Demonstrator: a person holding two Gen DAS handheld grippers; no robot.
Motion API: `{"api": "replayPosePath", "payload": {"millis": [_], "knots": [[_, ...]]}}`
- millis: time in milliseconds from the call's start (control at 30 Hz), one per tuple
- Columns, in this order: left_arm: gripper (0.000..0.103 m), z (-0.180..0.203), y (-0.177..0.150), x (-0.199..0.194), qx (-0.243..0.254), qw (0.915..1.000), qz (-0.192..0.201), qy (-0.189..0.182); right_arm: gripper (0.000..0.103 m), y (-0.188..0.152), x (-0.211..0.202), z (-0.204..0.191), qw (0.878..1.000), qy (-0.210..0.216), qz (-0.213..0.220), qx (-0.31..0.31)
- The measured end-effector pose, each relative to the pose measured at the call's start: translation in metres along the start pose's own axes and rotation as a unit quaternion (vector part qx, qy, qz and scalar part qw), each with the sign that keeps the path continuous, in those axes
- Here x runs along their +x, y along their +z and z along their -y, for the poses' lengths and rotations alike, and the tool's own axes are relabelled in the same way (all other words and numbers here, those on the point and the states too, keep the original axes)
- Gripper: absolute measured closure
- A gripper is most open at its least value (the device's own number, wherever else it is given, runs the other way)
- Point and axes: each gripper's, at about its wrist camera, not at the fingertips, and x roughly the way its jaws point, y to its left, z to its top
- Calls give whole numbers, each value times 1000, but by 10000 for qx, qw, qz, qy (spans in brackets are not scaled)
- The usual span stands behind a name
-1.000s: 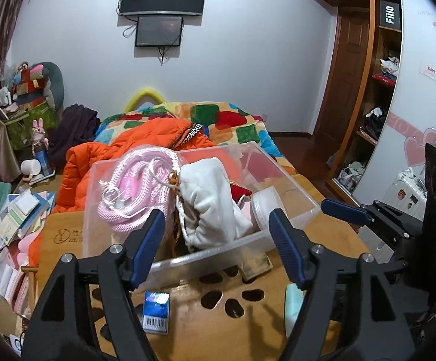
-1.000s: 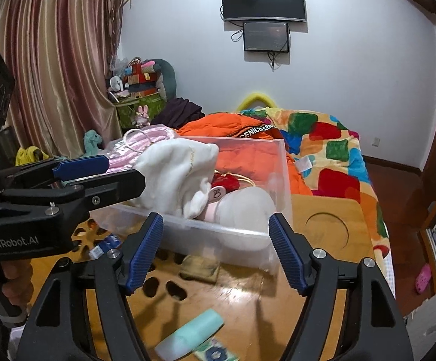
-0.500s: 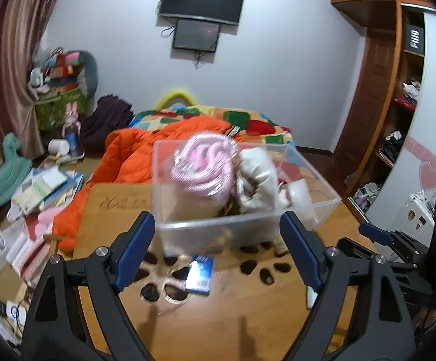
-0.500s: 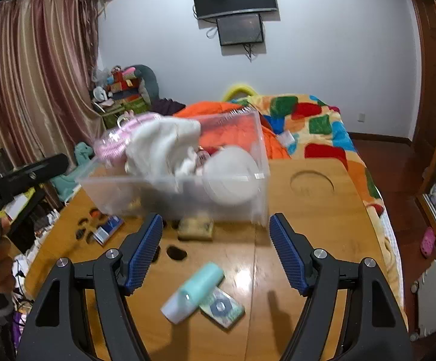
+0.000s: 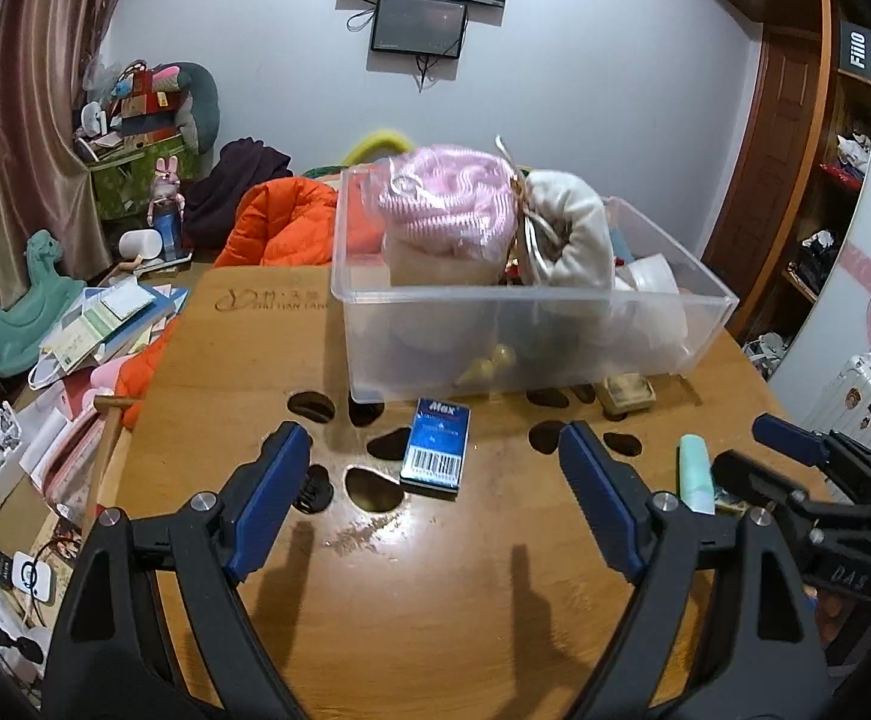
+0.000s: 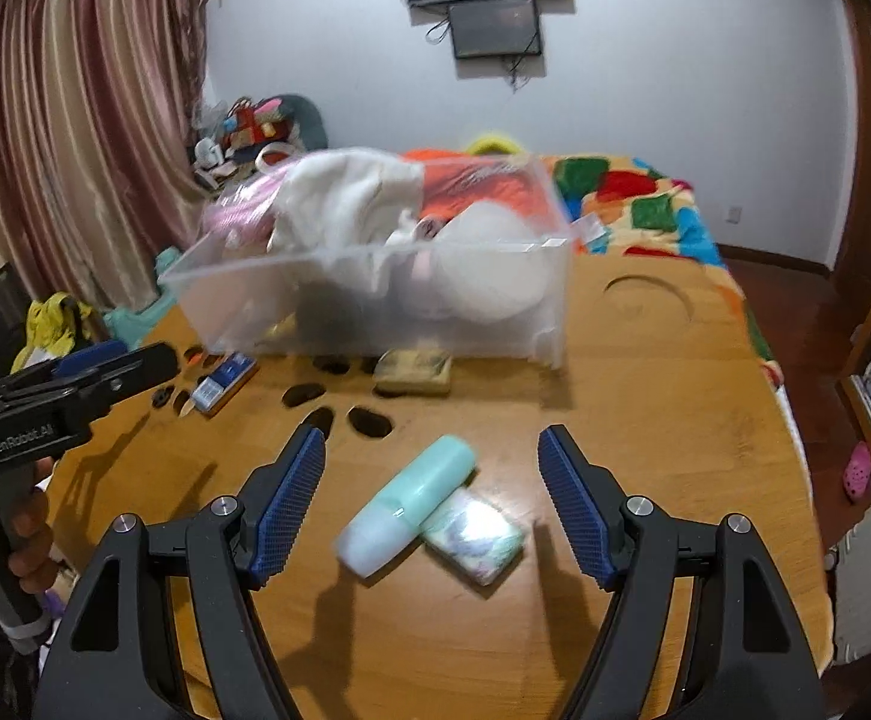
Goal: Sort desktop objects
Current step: 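Grasp the blue Max card box with the left tool while the right tool grasps the mint-green tube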
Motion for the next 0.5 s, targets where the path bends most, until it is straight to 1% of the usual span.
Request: {"api": "replayPosePath", "payload": {"millis": [167,200,233,267,300,400,467,500], "knots": [[18,0,-4,6,62,9999,-52,-68,34,-7,16,-9,9995,-3,-253,-192],[18,0,-4,6,67,9999,-56,-88,37,-7,18,-9,9994,-25,-282,-184],[21,-1,-4,7,72,9999,-63,-117,39,-8,20,-8,9994,-32,-313,-175],[23,0,-3,8,91,9997,-94,-187,45,-8,22,-8,9993,-12,-338,-171],[28,0,-2,10,131,9995,-148,-250,52,-8,22,-8,9992,-8,-357,-189],[31,4,0,16,252,9990,-250,-278,61,-9,25,-11,9985,-37,-438,-317],[32,7,1,21,334,9987,-294,-239,65,-10,27,-13,9983,5,-470,-351],[32,7,1,24,341,9986,-334,-243,65,-10,28,-15,9981,0,-482,-387]]}}
